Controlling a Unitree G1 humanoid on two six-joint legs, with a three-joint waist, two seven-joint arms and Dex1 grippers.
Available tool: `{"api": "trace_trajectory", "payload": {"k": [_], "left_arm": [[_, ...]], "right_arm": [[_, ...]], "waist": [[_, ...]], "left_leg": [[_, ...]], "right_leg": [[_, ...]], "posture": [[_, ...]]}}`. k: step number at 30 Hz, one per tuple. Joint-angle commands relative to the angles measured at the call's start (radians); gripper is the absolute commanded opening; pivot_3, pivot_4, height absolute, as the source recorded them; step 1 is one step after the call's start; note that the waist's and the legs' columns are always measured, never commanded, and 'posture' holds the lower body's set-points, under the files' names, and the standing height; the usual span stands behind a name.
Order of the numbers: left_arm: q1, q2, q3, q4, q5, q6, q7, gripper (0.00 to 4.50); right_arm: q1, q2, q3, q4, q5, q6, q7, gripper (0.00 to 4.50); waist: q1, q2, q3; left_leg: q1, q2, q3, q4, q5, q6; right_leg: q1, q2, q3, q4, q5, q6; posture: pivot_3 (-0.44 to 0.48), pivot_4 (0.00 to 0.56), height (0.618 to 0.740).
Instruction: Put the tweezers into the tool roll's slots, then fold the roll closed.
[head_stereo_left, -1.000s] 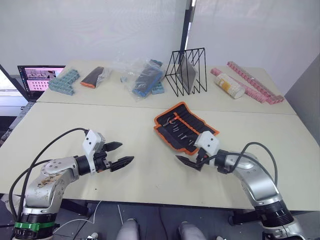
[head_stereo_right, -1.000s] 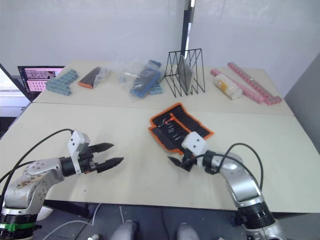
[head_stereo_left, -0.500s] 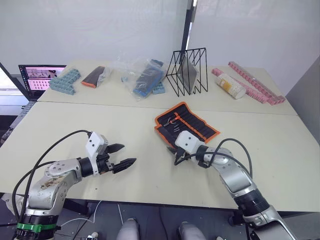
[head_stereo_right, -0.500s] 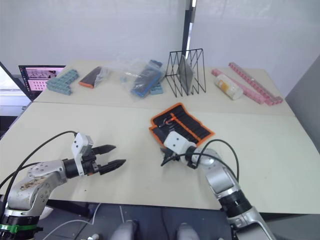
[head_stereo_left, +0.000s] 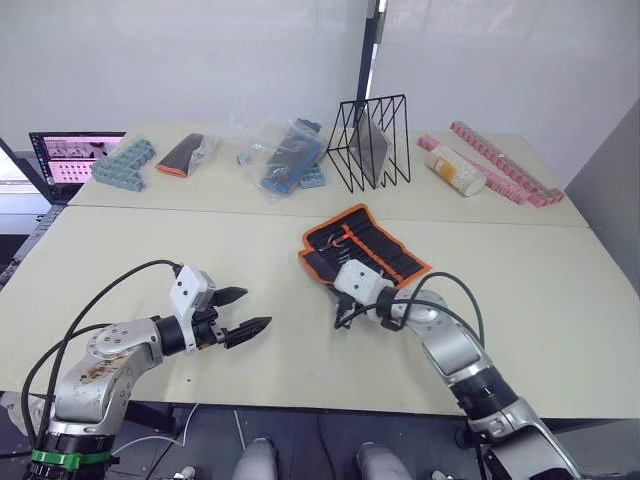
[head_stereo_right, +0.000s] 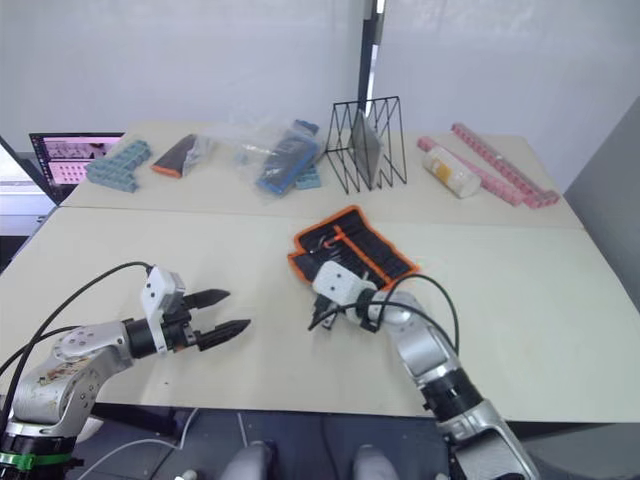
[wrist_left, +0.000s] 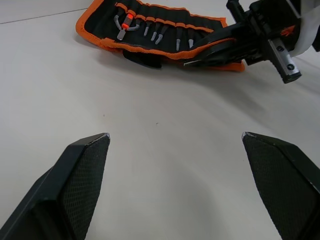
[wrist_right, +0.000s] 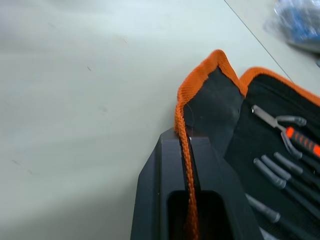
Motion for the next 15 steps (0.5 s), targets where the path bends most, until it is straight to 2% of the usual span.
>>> {"api": "trace_trajectory", "payload": {"k": [1, 7, 11, 15], "left_arm": [[0.004, 0.04, 0.02, 0.006, 0.005, -0.042, -0.031, 4.5], [0.014, 0.118, -0.019, 0.03, 0.028, -0.082, -0.115, 4.5], [0.013, 0.163, -0.071, 0.018, 0.027, -0.109, -0.21, 4.5], [-0.048, 0.17, -0.091, 0.024, -0.038, -0.089, -0.306, 4.5]], "right_arm": [[-0.026, 0.015, 0.022, -0.021, 0.04, -0.08, 0.075, 0.03], [0.024, -0.016, 0.023, -0.099, 0.13, -0.1, 0.218, 0.03], [0.067, -0.089, 0.011, -0.154, 0.15, -0.116, 0.292, 0.03], [0.108, -0.135, -0.041, -0.259, 0.24, -0.002, 0.323, 0.03]], "waist": [[0.001, 0.0, 0.0], [0.004, 0.0, 0.0], [0.007, 0.0, 0.0], [0.007, 0.0, 0.0]], "left_leg": [[0.0, 0.0, 0.0, 0.0, 0.0, 0.0], [0.0, 0.0, 0.0, -0.001, 0.0, 0.0], [0.0, 0.0, 0.0, -0.001, 0.0, 0.0], [0.0, 0.0, 0.001, -0.001, 0.0, 0.0]], "right_leg": [[0.0, 0.0, 0.0, 0.0, 0.0, 0.0], [0.0, 0.0, 0.0, 0.0, 0.0, 0.0], [0.0, 0.0, 0.0, -0.001, 0.0, 0.0], [0.0, 0.0, 0.0, 0.0, -0.001, -0.001]], "posture": [[0.0, 0.15, 0.735], [0.0, 0.15, 0.735], [0.0, 0.15, 0.735], [0.0, 0.15, 0.735]]}}
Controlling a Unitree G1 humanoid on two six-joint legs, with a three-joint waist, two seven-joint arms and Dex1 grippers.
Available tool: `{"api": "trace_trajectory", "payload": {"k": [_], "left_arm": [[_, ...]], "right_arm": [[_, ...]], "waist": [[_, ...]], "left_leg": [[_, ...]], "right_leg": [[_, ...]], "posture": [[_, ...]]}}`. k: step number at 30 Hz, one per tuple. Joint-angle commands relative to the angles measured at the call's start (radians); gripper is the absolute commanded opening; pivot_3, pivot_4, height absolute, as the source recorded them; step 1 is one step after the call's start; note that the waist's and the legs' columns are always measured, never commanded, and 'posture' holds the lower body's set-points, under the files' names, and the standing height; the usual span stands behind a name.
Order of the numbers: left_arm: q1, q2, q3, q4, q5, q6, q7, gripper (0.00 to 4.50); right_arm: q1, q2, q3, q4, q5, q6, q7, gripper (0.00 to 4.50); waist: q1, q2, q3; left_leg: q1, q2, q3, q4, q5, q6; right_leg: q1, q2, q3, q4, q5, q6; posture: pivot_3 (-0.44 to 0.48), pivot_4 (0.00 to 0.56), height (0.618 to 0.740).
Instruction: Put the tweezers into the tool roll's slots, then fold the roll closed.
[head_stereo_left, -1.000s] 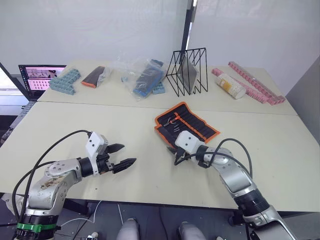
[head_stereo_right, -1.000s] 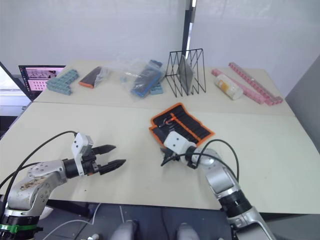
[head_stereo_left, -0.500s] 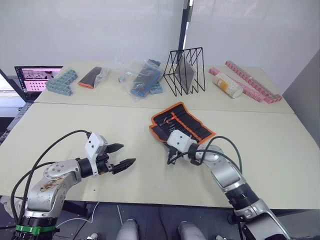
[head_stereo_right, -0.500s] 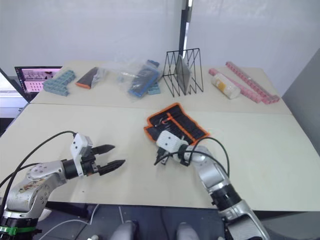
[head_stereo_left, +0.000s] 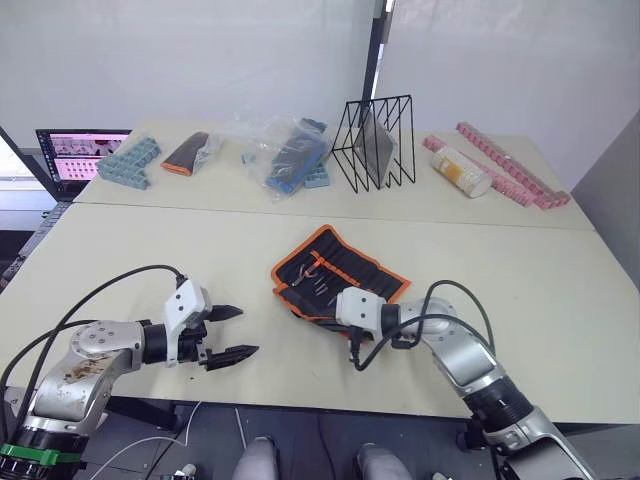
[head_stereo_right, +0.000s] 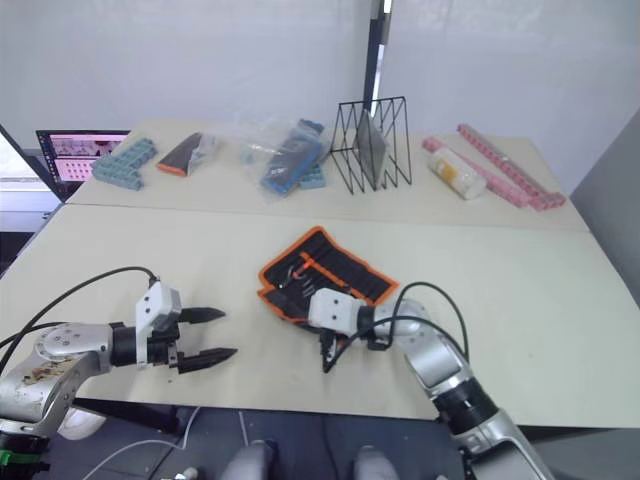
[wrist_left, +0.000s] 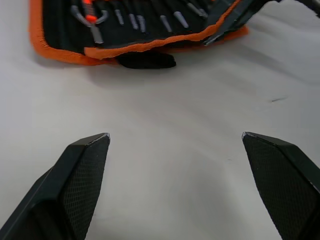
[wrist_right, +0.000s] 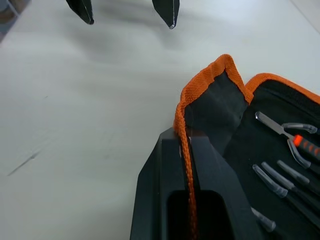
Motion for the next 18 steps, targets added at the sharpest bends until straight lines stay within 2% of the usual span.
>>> {"api": "trace_trajectory", "payload": {"k": [1, 9, 16, 18], "left_arm": [[-0.076, 0.021, -0.009, -0.011, -0.049, -0.004, -0.085, 4.5], [-0.324, 0.0, -0.156, 0.176, 0.068, -0.131, -0.229, 4.5], [-0.477, -0.066, -0.281, 0.358, 0.192, -0.305, -0.32, 4.5], [-0.527, -0.111, -0.298, 0.43, 0.218, -0.346, -0.308, 4.5]], "right_arm": [[0.019, -0.024, -0.054, -0.132, 0.086, 0.08, 0.022, 0.03], [0.091, -0.086, -0.084, -0.256, 0.112, 0.187, -0.002, 0.03], [0.128, -0.116, -0.092, -0.287, 0.103, 0.201, -0.029, 0.03], [0.137, -0.117, -0.095, -0.293, 0.101, 0.204, -0.039, 0.03]], "waist": [[0.0, 0.0, 0.0], [0.001, 0.0, 0.0], [0.003, 0.0, 0.0], [0.004, 0.0, 0.0]], "left_leg": [[0.0, 0.0, 0.0, 0.0, 0.0, 0.0], [0.0, 0.0, 0.0, 0.001, 0.0, 0.0], [-0.001, 0.0, 0.0, 0.001, 0.0, 0.0], [-0.001, 0.0, 0.0, 0.002, 0.0, 0.0]], "right_leg": [[0.0, 0.0, 0.0, 0.0, 0.0, 0.0], [0.0, 0.0, 0.0, 0.0, 0.0, 0.0], [0.0, 0.001, 0.0, 0.0, 0.0, 0.0], [0.0, 0.001, 0.0, 0.0, 0.0, 0.0]], "posture": [[0.0, 0.15, 0.735], [0.0, 0.15, 0.735], [0.0, 0.15, 0.735], [0.0, 0.15, 0.735]]}}
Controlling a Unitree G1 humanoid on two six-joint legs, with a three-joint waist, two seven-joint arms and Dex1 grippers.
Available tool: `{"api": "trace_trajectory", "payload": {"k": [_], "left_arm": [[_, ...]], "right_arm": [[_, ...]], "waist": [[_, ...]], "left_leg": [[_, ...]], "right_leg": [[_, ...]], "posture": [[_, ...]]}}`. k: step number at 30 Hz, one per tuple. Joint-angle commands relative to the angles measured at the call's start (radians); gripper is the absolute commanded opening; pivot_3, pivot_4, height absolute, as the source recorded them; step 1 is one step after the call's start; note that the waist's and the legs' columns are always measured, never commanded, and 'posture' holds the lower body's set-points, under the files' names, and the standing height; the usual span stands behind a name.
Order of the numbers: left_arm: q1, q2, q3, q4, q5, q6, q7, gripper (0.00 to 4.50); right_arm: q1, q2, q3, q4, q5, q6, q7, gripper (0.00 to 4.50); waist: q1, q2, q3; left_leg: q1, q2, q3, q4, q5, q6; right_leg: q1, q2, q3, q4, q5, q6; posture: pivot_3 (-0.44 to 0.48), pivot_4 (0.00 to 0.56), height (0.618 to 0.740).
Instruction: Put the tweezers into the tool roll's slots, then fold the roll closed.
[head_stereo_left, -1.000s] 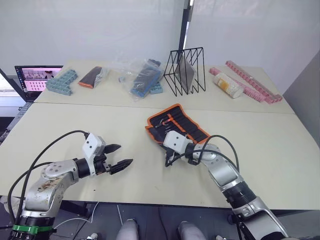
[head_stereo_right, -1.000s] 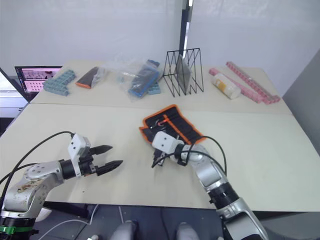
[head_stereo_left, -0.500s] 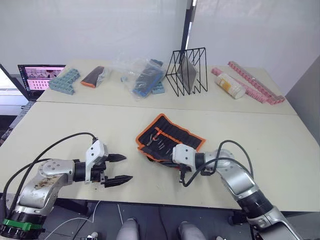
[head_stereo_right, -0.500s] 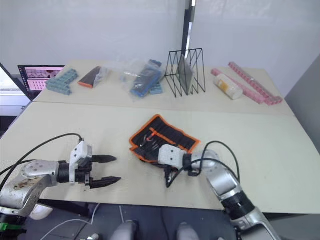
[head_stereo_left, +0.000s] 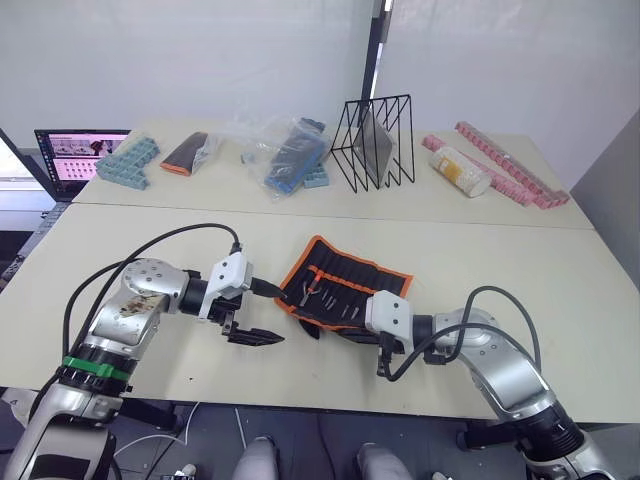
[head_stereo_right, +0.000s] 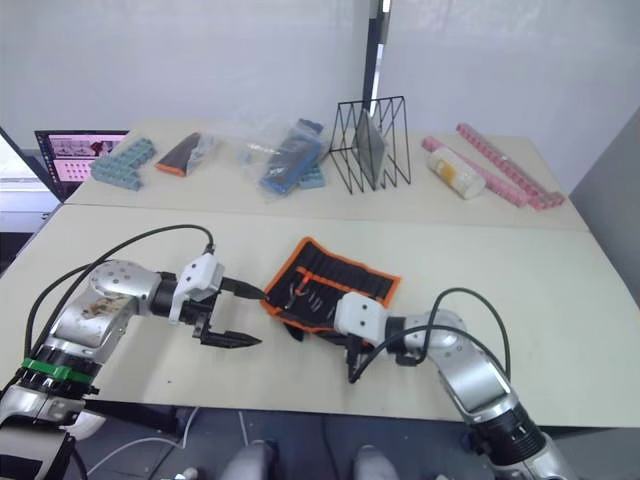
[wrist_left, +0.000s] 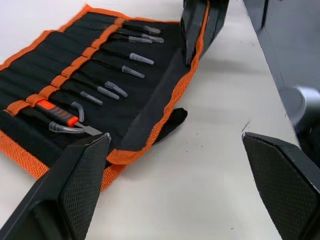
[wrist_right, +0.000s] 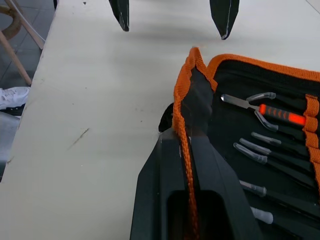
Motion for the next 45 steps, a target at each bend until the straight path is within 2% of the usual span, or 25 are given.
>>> {"api": "trace_trajectory", "payload": {"k": [1, 5, 11, 19, 24, 28, 35, 41, 45], "left_arm": [[-0.077, -0.063, -0.018, 0.091, 0.032, -0.063, -0.003, 4.5], [-0.125, -0.113, -0.037, 0.187, 0.069, -0.115, -0.02, 4.5], [-0.157, -0.146, -0.083, 0.293, 0.165, -0.291, -0.036, 2.65], [-0.192, -0.188, -0.063, 0.373, 0.159, -0.342, -0.027, 0.01], [-0.202, -0.206, -0.048, 0.383, 0.145, -0.327, -0.023, 0.01], [-0.206, -0.208, -0.042, 0.391, 0.147, -0.322, -0.022, 0.0], [-0.214, -0.196, -0.049, 0.417, 0.163, -0.334, -0.031, 0.0], [-0.211, -0.185, -0.052, 0.41, 0.165, -0.342, -0.05, 0.0], [-0.197, -0.177, -0.051, 0.386, 0.159, -0.332, -0.062, 0.0]], "right_arm": [[0.01, -0.007, -0.024, -0.05, 0.008, 0.004, -0.025, 0.03], [0.023, -0.011, -0.023, -0.054, 0.003, 0.005, -0.044, 0.03], [0.032, -0.021, -0.044, -0.045, 0.009, 0.01, -0.063, 0.0], [0.042, -0.041, -0.099, -0.009, 0.031, 0.014, -0.072, 0.0], [0.049, -0.041, -0.113, 0.009, 0.048, 0.028, -0.063, 0.0], [0.059, -0.057, -0.14, 0.001, 0.113, 0.07, -0.028, 1.18], [0.105, -0.147, -0.188, -0.03, 0.161, 0.108, 0.025, 3.62], [0.1, -0.139, -0.202, 0.006, 0.163, 0.072, 0.019, 3.62], [0.085, -0.108, -0.196, 0.015, 0.175, 0.084, 0.006, 2.47]], "waist": [[0.002, 0.0, 0.0], [0.006, 0.0, 0.0], [0.01, 0.0, 0.0], [0.021, 0.0, 0.0], [0.021, 0.0, 0.0], [0.021, 0.0, 0.0], [0.021, 0.0, 0.0], [0.017, 0.0, 0.0], [0.018, 0.0, 0.0]], "left_leg": [[0.0, 0.0, 0.0, 0.0, 0.0, 0.0], [-0.004, 0.0, -0.001, 0.005, -0.001, 0.002], [-0.004, 0.0, -0.001, 0.006, -0.002, 0.003], [-0.005, 0.0, -0.001, 0.007, -0.002, 0.003], [-0.005, 0.0, -0.001, 0.007, -0.002, 0.003], [-0.005, 0.0, -0.001, 0.007, -0.002, 0.003], [-0.005, -0.001, -0.001, 0.008, -0.002, 0.003], [-0.004, 0.0, -0.001, 0.007, -0.001, 0.003], [-0.004, 0.0, -0.001, 0.008, -0.001, 0.003]], "right_leg": [[0.0, 0.0, 0.0, 0.0, 0.0, 0.0], [-0.001, 0.0, 0.0, 0.0, 0.0, 0.0], [-0.001, 0.0, -0.001, 0.001, 0.0, 0.0], [-0.001, 0.0, 0.0, 0.001, 0.0, 0.0], [0.0, 0.0, 0.0, 0.001, 0.0, 0.0], [0.0, 0.0, 0.0, 0.001, 0.0, 0.0], [0.0, 0.0, -0.001, 0.001, 0.0, 0.0], [0.0, 0.0, -0.001, 0.002, 0.0, 0.0], [0.0, 0.0, 0.0, 0.002, 0.0, 0.0]], "posture": [[0.0, 0.15, 0.735], [0.0, 0.15, 0.735], [0.0, 0.15, 0.735], [0.0, 0.15, 0.735], [0.0, 0.15, 0.735], [0.0, 0.15, 0.735], [0.0, 0.15, 0.735], [0.0, 0.15, 0.735], [0.0, 0.15, 0.735]]}}
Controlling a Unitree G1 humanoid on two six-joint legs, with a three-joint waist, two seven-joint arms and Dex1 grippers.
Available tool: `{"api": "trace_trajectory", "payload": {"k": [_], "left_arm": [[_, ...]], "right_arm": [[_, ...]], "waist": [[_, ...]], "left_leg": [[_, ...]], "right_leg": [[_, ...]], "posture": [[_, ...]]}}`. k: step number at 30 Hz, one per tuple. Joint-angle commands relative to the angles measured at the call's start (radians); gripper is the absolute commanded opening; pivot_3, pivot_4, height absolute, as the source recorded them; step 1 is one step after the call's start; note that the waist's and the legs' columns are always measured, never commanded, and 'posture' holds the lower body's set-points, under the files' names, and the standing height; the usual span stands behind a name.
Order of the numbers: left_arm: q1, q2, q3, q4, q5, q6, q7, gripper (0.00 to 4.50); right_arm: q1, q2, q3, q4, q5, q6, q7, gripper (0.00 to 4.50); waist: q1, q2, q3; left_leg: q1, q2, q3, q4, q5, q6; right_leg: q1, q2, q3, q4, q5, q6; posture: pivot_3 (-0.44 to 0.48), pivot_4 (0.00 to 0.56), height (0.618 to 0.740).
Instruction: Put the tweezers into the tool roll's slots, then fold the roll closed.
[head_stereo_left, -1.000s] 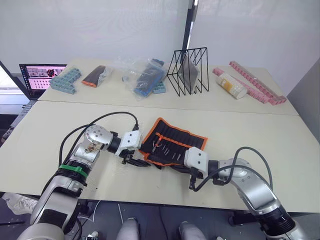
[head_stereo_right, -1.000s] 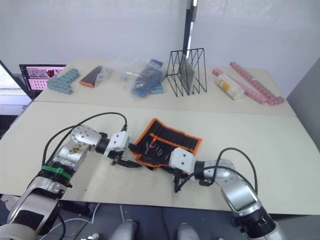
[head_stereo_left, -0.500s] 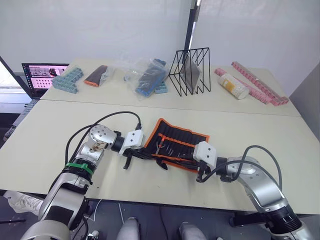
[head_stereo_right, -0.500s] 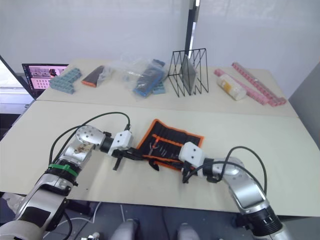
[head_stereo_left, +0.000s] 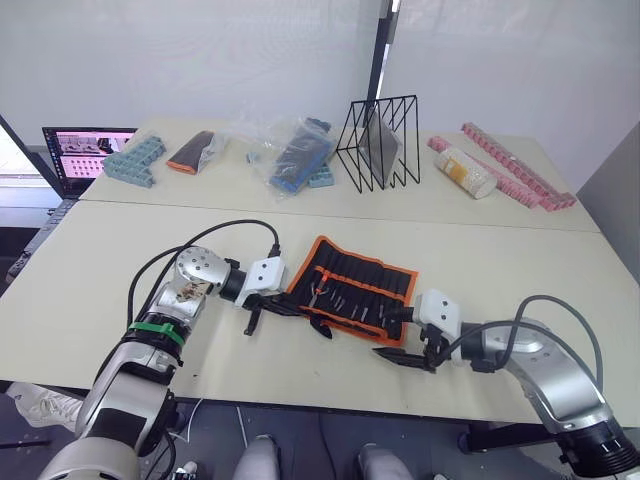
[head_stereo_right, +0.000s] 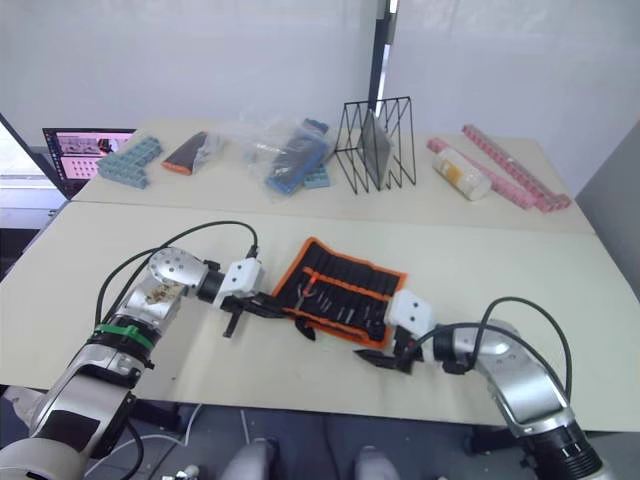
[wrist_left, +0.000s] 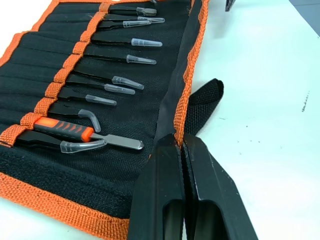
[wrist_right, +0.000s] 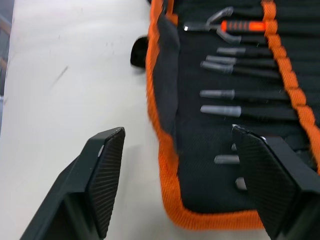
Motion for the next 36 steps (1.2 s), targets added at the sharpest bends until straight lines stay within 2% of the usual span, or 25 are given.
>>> {"api": "trace_trajectory", "payload": {"k": [1, 5, 7, 8, 16, 25, 30, 36], "left_arm": [[0.008, 0.023, 0.016, -0.041, -0.006, 0.008, -0.017, 0.0], [0.042, 0.057, 0.018, -0.107, -0.023, 0.065, -0.038, 0.0], [0.065, 0.084, 0.023, -0.157, -0.041, 0.127, -0.057, 0.0], [0.086, 0.103, 0.025, -0.189, -0.05, 0.153, -0.068, 0.0], [0.187, 0.168, 0.041, -0.41, -0.133, 0.36, -0.077, 0.0], [0.11, 0.084, 0.025, -0.278, -0.041, 0.252, 0.039, 0.0], [0.082, 0.07, -0.009, -0.22, 0.032, 0.279, 0.089, 0.0], [0.046, 0.037, -0.01, -0.177, 0.057, 0.292, 0.144, 0.0]], "right_arm": [[-0.013, 0.01, -0.022, -0.013, 0.033, 0.001, -0.003, 2.14], [-0.004, 0.016, -0.025, -0.028, 0.065, 0.011, 0.011, 0.74], [0.001, 0.012, -0.024, -0.037, 0.076, -0.002, 0.025, 0.14], [0.004, 0.01, -0.026, -0.041, 0.082, -0.004, 0.029, 0.06], [0.03, -0.009, -0.021, -0.045, 0.085, -0.013, 0.049, 0.06], [0.003, -0.023, -0.016, 0.005, 0.056, -0.032, 0.048, 0.06], [-0.015, -0.007, -0.034, 0.072, 0.031, -0.016, -0.005, 0.06], [-0.042, -0.005, -0.016, 0.123, -0.005, -0.029, -0.033, 0.06]], "waist": [[0.002, 0.0, 0.0], [0.001, 0.0, 0.0], [-0.002, 0.0, 0.0], [-0.002, 0.0, 0.0], [0.001, 0.0, 0.0], [0.004, 0.0, 0.0], [0.004, 0.0, 0.0], [0.004, 0.0, 0.0]], "left_leg": [[0.0, 0.0, 0.0, 0.0, 0.0, 0.0], [0.0, 0.0, 0.0, 0.0, 0.0, 0.0], [0.0, 0.0, 0.0, 0.0, 0.0, 0.0], [0.0, 0.0, 0.0, 0.0, 0.0, 0.0], [0.0, 0.0, 0.0, 0.0, 0.0, 0.0], [0.0, 0.0, 0.0, 0.001, 0.0, 0.0], [0.001, 0.0, 0.0, 0.001, 0.0, 0.0], [0.0, 0.0, 0.0, 0.001, 0.0, 0.0]], "right_leg": [[0.0, 0.0, 0.0, 0.0, 0.0, 0.0], [0.0, 0.0, 0.0, 0.0, 0.0, 0.0], [0.0, 0.0, 0.0, 0.0, 0.0, 0.0], [0.0, 0.0, 0.0, 0.001, 0.0, 0.0], [0.0, 0.0, 0.0, 0.001, 0.0, 0.0], [0.001, 0.0, 0.0, 0.0, 0.0, 0.0], [0.001, 0.0, 0.0, 0.001, 0.0, 0.0], [0.001, 0.0, 0.0, 0.001, 0.0, 0.0]], "posture": [[0.0, 0.15, 0.735], [0.0, 0.15, 0.735], [0.0, 0.15, 0.735], [0.0, 0.15, 0.735], [0.0, 0.15, 0.735], [0.0, 0.15, 0.735], [0.0, 0.15, 0.735], [0.0, 0.15, 0.735]]}}
